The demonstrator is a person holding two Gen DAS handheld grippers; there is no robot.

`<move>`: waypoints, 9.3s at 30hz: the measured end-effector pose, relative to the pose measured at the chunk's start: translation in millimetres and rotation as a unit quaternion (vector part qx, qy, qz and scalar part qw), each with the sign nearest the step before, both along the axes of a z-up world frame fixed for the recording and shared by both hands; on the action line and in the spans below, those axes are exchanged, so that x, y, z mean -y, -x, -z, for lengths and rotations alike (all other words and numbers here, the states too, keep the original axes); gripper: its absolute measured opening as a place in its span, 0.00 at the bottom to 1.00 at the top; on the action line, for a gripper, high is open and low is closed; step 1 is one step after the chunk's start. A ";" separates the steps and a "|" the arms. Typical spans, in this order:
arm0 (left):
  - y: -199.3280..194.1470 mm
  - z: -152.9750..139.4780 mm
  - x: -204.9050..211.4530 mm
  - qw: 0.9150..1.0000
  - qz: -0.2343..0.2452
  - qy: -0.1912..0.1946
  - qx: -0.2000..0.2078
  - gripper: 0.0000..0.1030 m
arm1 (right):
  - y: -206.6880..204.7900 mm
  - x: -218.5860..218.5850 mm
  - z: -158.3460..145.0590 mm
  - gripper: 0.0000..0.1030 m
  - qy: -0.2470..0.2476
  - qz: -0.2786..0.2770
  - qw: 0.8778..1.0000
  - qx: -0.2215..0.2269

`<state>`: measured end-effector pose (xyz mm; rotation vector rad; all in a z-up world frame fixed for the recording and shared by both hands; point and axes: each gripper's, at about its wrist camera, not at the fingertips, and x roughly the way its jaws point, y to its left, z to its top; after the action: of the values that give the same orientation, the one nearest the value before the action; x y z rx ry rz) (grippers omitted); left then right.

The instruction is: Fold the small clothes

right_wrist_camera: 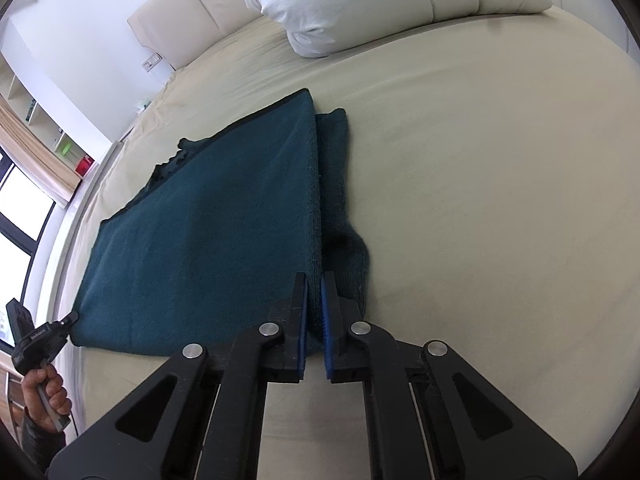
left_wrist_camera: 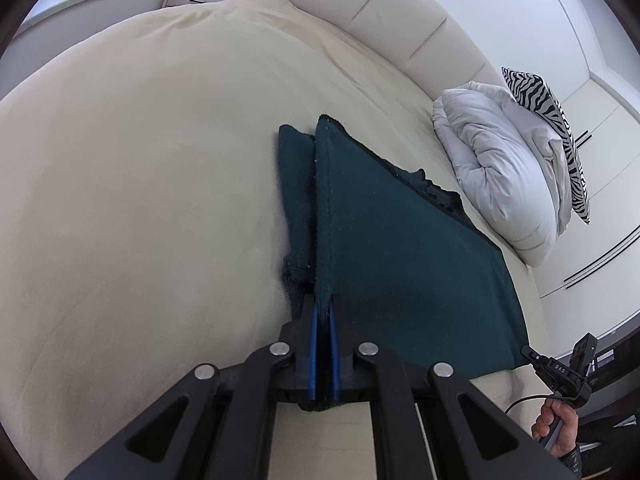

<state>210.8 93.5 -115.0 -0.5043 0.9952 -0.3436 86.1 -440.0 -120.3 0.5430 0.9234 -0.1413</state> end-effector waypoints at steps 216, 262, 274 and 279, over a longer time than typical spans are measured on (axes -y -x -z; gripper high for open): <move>-62.3 -13.0 32.3 0.993 0.005 0.118 -0.005 0.68 | -243.0 -378.2 -4.9 0.44 0.127 -0.351 0.927 -0.039; -100.6 7.9 -12.7 0.995 0.022 0.068 -0.070 0.16 | -135.4 -275.5 -13.4 0.61 0.220 -0.291 0.930 0.037; -48.9 -70.4 24.0 0.997 0.028 -0.033 0.070 0.18 | -103.1 -242.9 -30.2 0.60 0.141 -0.282 0.948 0.049; -57.8 -36.0 47.2 0.996 0.055 -0.069 0.032 0.18 | -103.7 -218.8 -40.9 0.59 -0.037 -0.271 0.958 0.086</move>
<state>268.6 46.3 -79.1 -0.3123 0.9800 -0.3840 189.8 -221.2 -79.4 0.3468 0.8789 0.4313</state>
